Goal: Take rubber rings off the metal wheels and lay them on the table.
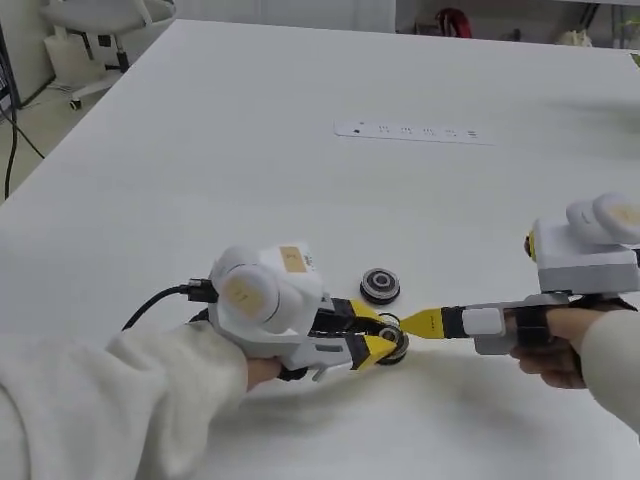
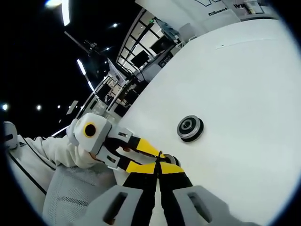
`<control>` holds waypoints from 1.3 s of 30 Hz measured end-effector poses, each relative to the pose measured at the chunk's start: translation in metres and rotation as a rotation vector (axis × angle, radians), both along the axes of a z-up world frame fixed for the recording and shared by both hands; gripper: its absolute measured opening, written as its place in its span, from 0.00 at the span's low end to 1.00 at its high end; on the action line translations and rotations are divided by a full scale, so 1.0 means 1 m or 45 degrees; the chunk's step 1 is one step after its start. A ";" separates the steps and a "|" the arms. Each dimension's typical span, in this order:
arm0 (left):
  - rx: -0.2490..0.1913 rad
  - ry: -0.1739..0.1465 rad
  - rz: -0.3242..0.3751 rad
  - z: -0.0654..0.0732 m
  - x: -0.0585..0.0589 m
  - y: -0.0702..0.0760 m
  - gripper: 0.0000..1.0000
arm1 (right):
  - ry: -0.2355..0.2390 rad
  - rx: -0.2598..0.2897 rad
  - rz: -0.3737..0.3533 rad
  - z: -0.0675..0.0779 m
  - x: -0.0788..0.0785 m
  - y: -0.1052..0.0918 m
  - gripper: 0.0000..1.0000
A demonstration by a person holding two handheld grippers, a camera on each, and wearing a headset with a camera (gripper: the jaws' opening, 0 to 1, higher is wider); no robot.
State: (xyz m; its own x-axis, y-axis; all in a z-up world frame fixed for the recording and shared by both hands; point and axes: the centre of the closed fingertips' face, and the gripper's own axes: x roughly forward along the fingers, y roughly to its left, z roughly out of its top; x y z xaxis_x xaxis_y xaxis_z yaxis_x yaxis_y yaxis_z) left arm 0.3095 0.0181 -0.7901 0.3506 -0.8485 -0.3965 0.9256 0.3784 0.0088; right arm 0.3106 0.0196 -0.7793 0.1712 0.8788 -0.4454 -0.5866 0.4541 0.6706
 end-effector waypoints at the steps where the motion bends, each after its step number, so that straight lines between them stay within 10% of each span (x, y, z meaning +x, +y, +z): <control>1: 0.004 0.002 -0.001 0.000 0.000 0.000 0.14 | 0.000 -0.002 -0.001 0.000 0.000 0.000 0.00; 11: 0.001 0.042 0.022 0.003 0.001 -0.003 0.17 | 0.011 -0.018 0.000 -0.002 -0.001 -0.001 0.00; 18: 0.006 0.009 -0.013 0.012 0.000 -0.004 0.21 | 0.002 0.000 -0.012 0.003 0.002 -0.002 0.00; 21: 0.020 -0.081 -0.037 0.023 0.001 -0.005 0.28 | -0.002 -0.004 -0.017 0.003 0.003 -0.003 0.00; 39: -0.033 -0.150 -0.070 0.064 0.003 0.014 0.58 | -0.045 0.088 -0.086 0.027 0.015 -0.008 0.00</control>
